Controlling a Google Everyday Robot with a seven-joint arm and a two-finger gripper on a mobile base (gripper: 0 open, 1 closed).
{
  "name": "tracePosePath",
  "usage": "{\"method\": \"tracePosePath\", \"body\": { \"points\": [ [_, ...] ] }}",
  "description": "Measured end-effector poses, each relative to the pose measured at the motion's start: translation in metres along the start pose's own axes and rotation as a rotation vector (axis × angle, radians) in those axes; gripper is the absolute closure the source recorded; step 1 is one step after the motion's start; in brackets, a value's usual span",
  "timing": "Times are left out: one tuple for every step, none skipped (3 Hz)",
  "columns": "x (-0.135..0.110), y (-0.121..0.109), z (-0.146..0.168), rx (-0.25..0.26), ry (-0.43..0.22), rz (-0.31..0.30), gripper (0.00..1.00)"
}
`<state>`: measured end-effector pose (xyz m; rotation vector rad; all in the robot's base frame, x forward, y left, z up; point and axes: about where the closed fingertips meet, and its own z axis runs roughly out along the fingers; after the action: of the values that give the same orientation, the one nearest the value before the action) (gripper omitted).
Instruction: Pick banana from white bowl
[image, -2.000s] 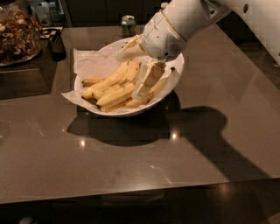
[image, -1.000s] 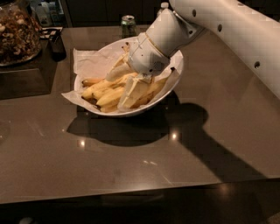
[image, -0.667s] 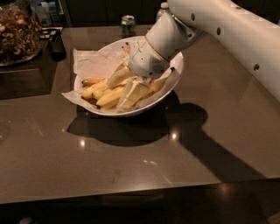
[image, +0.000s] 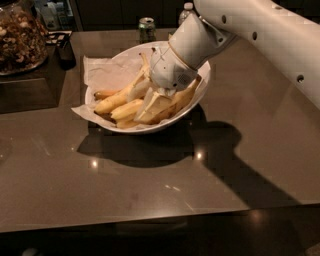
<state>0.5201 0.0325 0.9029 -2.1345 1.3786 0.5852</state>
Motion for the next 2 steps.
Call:
{"method": "tracePosePath", "body": {
  "points": [
    [0.002,0.000,-0.015,0.032,0.035,0.000,1.00],
    [0.001,-0.001,-0.033,0.079,0.071,-0.001,1.00]
  ]
}}
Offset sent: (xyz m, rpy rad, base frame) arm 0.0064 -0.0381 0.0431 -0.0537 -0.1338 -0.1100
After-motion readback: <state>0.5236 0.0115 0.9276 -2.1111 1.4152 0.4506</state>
